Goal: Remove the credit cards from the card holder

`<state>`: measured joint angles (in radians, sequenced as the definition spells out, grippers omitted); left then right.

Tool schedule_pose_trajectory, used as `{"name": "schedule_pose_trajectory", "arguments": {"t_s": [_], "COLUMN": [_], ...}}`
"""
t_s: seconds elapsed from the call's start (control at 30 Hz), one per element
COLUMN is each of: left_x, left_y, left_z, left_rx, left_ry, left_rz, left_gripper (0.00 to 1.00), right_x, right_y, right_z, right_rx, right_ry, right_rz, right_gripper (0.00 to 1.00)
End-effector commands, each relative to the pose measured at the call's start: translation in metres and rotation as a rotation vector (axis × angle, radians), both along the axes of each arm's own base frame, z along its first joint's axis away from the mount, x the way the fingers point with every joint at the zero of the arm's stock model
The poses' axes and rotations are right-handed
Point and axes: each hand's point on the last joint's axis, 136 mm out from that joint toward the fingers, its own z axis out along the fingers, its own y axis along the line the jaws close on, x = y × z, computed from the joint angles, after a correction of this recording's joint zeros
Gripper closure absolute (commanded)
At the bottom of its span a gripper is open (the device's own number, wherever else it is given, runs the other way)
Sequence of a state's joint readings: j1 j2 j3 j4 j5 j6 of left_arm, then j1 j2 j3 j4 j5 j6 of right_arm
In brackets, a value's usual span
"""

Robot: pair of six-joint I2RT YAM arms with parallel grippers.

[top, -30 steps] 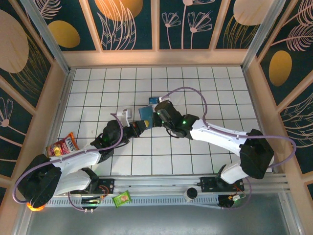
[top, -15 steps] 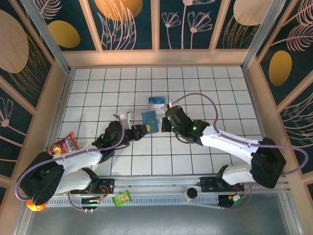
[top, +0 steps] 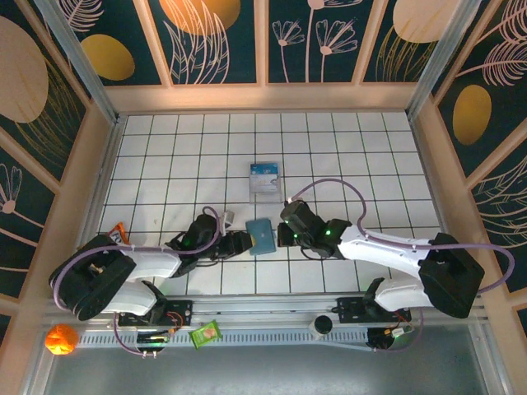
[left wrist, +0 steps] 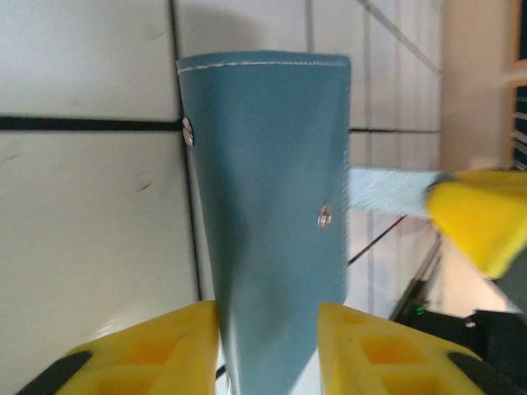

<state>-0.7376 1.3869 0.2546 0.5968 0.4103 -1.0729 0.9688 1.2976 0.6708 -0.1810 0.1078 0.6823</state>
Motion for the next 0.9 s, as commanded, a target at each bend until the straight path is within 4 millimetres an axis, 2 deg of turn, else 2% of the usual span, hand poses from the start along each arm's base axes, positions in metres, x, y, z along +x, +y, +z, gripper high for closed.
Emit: {"name": "schedule_pose_trajectory", "arguments": {"t_s": [0.0,0.1,0.2,0.3,0.5,0.6,0.67,0.73,0.87], "left_x": [-0.009,-0.011,-0.005,0.005,0.024,0.028,0.029,0.029,0.029], "left_y": [0.013,0.017,0.016,0.022,0.044,0.05,0.053,0.054,0.054], "left_z": [-0.023,-0.027,-0.014,0.001,0.031,0.04,0.044,0.046,0.044], "left_rx": [0.055,0.065,0.047,0.069,0.133,0.148,0.158,0.162,0.173], "left_ry": [0.085,0.09,0.035,-0.047,-0.202,-0.245,-0.262,-0.271,-0.271], "left_rz": [0.034,0.045,0.057,0.087,0.19,0.213,0.219,0.223,0.215], "left_gripper": [0.55,0.49,0.43,0.37,0.25,0.21,0.19,0.19,0.19], "right_x": [0.001,-0.001,0.001,0.002,-0.005,-0.004,0.0,0.007,0.016], "right_y": [-0.004,-0.005,-0.003,0.009,0.054,0.063,0.057,0.043,0.005], "right_z": [-0.01,-0.014,-0.009,0.011,0.061,0.069,0.063,0.05,0.019], "right_rx": [-0.021,-0.035,-0.039,-0.017,0.107,0.137,0.11,0.066,0.015], "right_ry": [-0.002,0.003,-0.012,-0.052,-0.113,-0.114,-0.112,-0.09,-0.039], "right_rz": [-0.031,-0.032,-0.027,0.021,0.147,0.158,0.125,0.07,-0.056], "right_gripper": [1.0,1.0,1.0,1.0,1.0,1.0,1.0,1.0,1.0]}}
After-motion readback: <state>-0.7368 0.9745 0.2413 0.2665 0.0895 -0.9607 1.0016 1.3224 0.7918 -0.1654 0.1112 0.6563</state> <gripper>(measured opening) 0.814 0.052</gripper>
